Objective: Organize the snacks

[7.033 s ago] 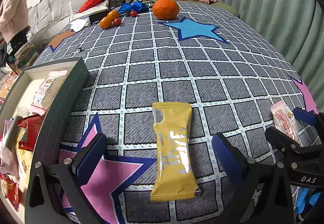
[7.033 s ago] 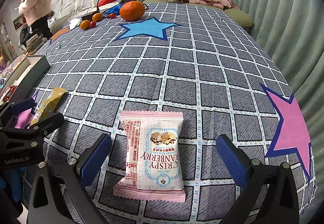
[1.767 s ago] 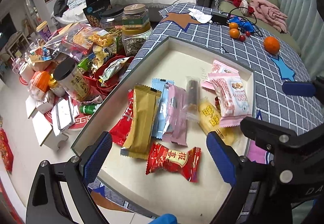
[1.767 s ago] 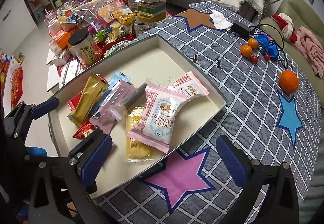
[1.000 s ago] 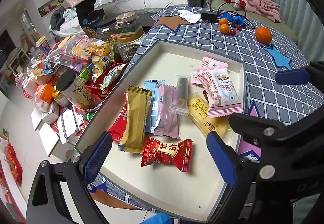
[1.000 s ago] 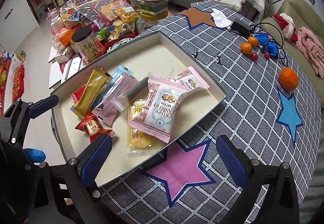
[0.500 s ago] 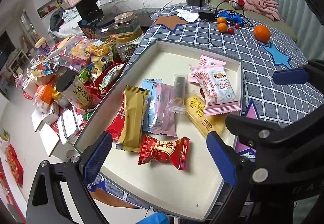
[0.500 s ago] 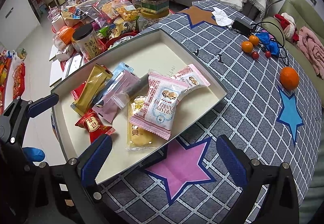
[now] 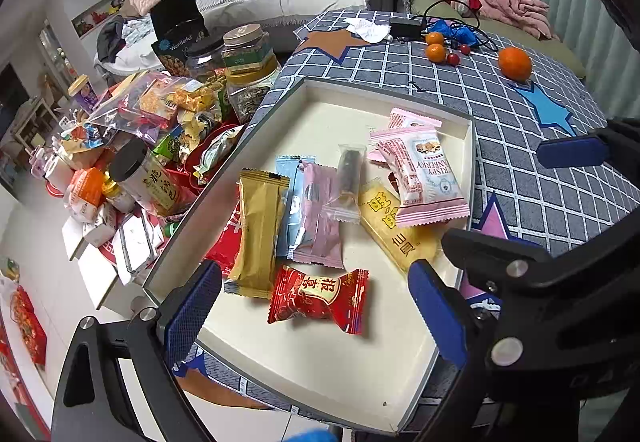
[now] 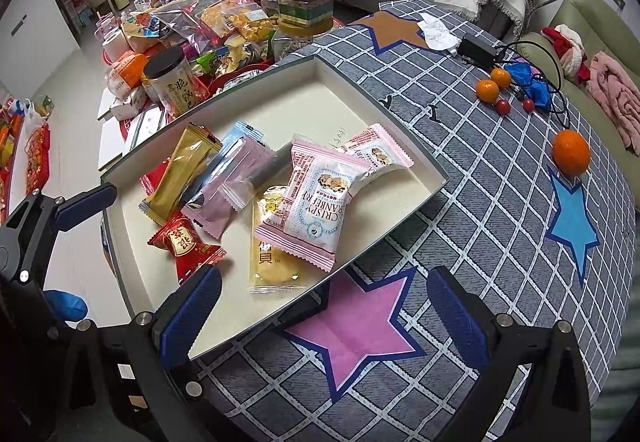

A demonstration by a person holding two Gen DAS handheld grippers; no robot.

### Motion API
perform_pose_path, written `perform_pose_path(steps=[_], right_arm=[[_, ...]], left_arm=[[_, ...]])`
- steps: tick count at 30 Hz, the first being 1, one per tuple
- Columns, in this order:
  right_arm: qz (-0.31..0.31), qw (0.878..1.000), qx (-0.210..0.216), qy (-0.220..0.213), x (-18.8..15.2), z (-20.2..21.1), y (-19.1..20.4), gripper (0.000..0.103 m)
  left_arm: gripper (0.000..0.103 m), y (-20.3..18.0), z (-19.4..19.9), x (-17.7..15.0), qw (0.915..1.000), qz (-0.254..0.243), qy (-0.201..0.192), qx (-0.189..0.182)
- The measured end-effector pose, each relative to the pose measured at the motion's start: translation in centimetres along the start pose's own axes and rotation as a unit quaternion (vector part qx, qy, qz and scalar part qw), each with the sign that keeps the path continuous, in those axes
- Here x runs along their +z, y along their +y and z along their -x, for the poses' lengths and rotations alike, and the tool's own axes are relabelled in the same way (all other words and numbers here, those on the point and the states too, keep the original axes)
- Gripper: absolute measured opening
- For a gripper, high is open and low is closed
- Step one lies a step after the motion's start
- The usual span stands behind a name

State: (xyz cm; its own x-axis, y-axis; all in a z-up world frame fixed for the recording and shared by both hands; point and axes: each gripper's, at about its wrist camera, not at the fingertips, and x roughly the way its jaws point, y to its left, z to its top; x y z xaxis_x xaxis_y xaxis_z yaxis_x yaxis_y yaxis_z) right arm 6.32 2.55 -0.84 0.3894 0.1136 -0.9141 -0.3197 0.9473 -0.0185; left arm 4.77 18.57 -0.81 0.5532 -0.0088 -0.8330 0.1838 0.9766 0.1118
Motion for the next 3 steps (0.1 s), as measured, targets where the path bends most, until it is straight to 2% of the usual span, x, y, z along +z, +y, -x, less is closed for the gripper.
perform_pose_path(steps=[3], right_arm=[[-0.002, 1.0, 0.001, -0.001, 0.02, 0.0, 0.02, 0.103]], left_arm=[[0.096, -0.05, 0.15, 0.07, 0.9999, -0.007, -0.01, 0.002]])
